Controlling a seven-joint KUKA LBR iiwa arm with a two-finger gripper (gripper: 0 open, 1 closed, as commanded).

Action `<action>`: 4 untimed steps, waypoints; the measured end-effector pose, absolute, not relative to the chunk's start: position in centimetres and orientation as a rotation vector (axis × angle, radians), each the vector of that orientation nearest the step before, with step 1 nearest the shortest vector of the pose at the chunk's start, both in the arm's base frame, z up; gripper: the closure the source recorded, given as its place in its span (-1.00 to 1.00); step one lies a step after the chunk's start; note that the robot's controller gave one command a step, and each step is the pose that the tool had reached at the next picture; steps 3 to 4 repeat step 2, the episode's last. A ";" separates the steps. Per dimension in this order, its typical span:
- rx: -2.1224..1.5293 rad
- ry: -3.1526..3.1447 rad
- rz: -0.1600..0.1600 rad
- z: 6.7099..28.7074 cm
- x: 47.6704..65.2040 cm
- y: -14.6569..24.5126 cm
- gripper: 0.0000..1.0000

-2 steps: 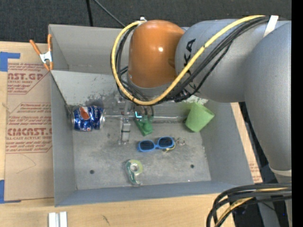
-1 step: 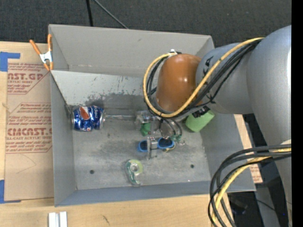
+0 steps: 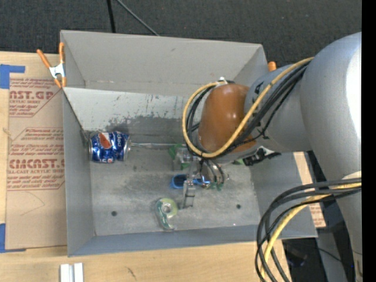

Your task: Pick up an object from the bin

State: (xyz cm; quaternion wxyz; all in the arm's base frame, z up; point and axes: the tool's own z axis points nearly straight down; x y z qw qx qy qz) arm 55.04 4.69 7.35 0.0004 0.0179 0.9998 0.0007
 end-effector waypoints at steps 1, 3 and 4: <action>0.056 3.140 0.002 7.4 55.1 4.7 1.00; 0.080 3.132 0.005 20.8 53.8 8.8 1.00; 0.080 3.132 0.005 20.8 53.8 8.8 1.00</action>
Offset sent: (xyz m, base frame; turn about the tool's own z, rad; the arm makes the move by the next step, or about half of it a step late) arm 0.0000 0.0000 0.0000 0.0000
